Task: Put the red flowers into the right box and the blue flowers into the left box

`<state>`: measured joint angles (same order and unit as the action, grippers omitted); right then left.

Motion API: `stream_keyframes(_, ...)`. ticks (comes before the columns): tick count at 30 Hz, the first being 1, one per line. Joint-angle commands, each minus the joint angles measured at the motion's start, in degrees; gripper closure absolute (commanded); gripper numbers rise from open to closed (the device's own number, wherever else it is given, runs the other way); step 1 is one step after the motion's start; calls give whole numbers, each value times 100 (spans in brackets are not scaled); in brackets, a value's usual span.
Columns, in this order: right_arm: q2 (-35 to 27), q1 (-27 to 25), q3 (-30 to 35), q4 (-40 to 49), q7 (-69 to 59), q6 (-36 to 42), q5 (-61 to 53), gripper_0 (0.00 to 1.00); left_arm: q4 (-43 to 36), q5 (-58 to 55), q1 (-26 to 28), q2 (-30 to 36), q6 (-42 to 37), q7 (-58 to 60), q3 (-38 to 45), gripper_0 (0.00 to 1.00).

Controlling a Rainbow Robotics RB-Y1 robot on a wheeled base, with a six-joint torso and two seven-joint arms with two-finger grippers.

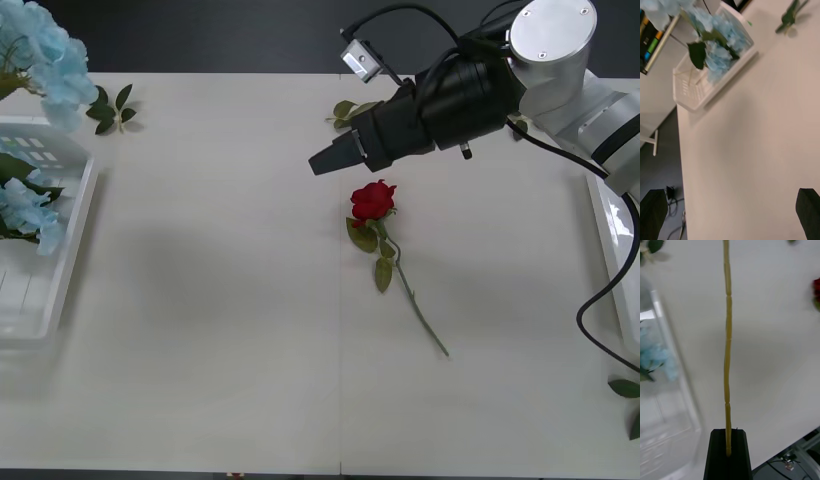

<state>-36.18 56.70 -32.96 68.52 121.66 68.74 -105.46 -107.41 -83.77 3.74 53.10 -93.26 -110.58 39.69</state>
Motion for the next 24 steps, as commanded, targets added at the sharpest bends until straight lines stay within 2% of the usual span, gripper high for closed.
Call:
stream_keyframes(1, -108, 184, 0, 469, -766, 219, 711, 0, -87, 476, 435, 184, 309, -350, 381, 100)
stream_keyframes(9, -91, 184, -44, 654, -1856, 904, 2161, 0, -87, 1768, 690, 175, 994, -306, 539, 100)
stream_keyframes(16, -91, 184, -202, 759, -2498, 1317, 3277, 0, 141, 2664, 698, 175, 1530, -183, 214, 100)
stream_keyframes(24, -99, 184, -747, 759, -2814, 1308, 4094, 0, 581, 3244, 672, 175, 1724, -148, -173, 100)
